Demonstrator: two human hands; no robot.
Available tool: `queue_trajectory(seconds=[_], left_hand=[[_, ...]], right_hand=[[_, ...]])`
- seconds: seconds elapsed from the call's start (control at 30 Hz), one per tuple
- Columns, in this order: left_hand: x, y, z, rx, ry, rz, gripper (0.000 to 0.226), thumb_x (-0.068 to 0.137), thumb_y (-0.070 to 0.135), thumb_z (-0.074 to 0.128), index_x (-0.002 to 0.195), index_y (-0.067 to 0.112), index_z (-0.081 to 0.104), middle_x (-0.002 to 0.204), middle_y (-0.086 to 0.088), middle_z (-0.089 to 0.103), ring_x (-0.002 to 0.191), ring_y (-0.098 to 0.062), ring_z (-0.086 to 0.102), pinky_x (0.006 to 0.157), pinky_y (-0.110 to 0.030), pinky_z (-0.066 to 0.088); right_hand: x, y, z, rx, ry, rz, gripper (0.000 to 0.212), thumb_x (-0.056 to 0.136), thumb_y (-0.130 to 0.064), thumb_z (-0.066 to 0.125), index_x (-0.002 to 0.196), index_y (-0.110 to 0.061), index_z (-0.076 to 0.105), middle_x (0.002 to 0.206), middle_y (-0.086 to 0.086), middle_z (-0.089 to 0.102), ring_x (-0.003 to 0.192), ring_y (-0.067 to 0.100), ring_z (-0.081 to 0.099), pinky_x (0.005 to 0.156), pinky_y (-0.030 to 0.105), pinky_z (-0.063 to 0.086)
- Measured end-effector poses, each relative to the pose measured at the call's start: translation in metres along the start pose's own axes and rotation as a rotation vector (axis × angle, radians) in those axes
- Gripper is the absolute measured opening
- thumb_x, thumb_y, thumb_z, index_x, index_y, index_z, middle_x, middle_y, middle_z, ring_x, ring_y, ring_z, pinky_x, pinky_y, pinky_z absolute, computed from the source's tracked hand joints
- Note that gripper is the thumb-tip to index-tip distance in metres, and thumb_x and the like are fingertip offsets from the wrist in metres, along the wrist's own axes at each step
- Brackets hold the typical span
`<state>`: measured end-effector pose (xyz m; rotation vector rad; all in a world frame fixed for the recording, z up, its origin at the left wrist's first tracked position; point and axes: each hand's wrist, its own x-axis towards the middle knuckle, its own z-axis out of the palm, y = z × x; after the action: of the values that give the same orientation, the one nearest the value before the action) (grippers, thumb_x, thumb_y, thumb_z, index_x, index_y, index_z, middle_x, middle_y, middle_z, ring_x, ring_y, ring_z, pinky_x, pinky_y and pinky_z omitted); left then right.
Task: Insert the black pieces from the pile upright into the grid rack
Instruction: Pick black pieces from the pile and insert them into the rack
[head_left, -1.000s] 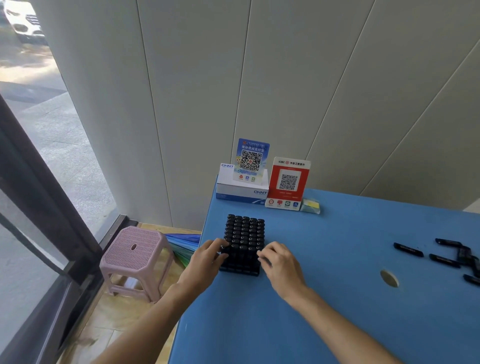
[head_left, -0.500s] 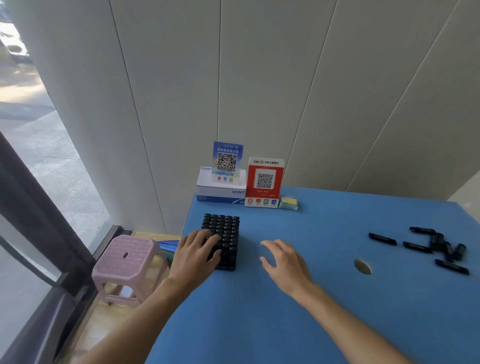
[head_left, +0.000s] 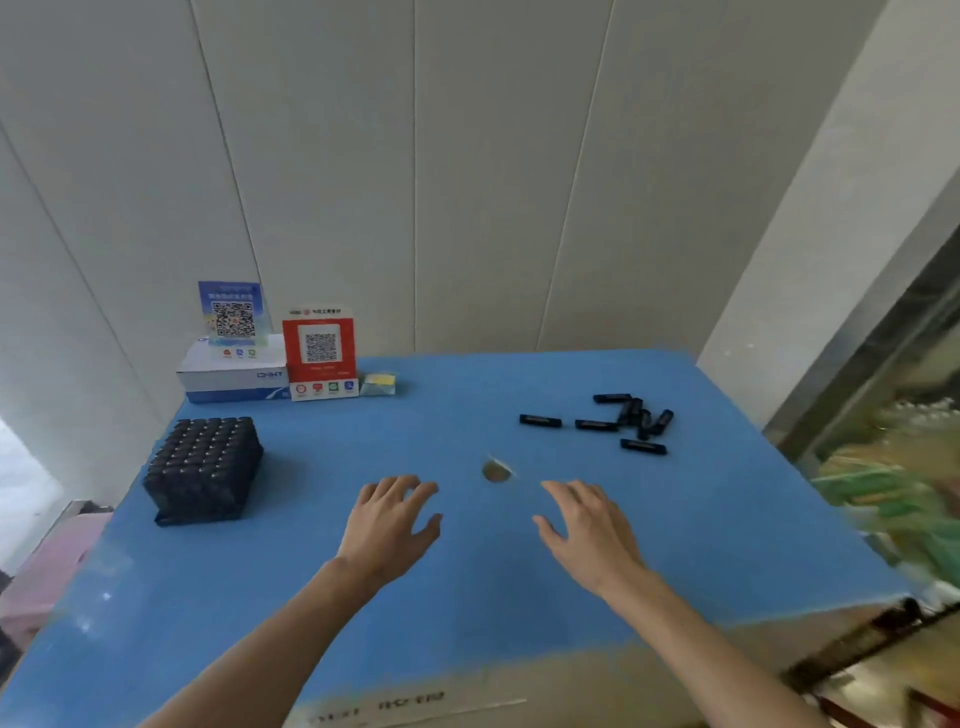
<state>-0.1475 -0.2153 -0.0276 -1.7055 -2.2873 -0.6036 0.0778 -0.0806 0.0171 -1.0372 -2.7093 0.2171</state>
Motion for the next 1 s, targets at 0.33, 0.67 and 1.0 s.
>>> queue_trajectory(seconds=[0.33,0.67,1.0], left_hand=[[0.025,0.144,0.066,-0.103,-0.136,0.104,0.031,0.076,0.044,0.052,0.098,0.025,0.065,0.089,0.006,0.066,0.081,-0.017,0.065,0.072,-0.031,0.051],[0.097,0.192,0.139,-0.148,-0.213,0.071,0.028,0.08,0.033,0.065,0.107,0.023,0.065,0.1,0.004,0.066,0.092,-0.021,0.063,0.081,-0.035,0.047],[0.184,0.237,0.207,-0.249,-0.21,-0.063,0.029,0.087,0.029,0.059,0.114,0.02,0.061,0.109,0.002,0.062,0.101,-0.023,0.058,0.087,-0.035,0.042]], right_hand=[[-0.083,0.145,-0.036,0.029,0.055,0.233,0.044,0.095,-0.04,0.045,0.134,-0.019,0.045,0.124,-0.001,0.056,0.12,0.017,0.047,0.093,0.029,0.044],[-0.047,0.237,-0.028,0.081,-0.003,0.304,0.04,0.096,-0.038,0.044,0.132,-0.02,0.046,0.123,-0.003,0.056,0.116,0.014,0.049,0.089,0.026,0.045],[0.057,0.338,-0.025,0.06,-0.103,0.241,0.038,0.097,-0.036,0.042,0.131,-0.02,0.046,0.123,-0.002,0.055,0.117,0.017,0.047,0.089,0.03,0.045]])
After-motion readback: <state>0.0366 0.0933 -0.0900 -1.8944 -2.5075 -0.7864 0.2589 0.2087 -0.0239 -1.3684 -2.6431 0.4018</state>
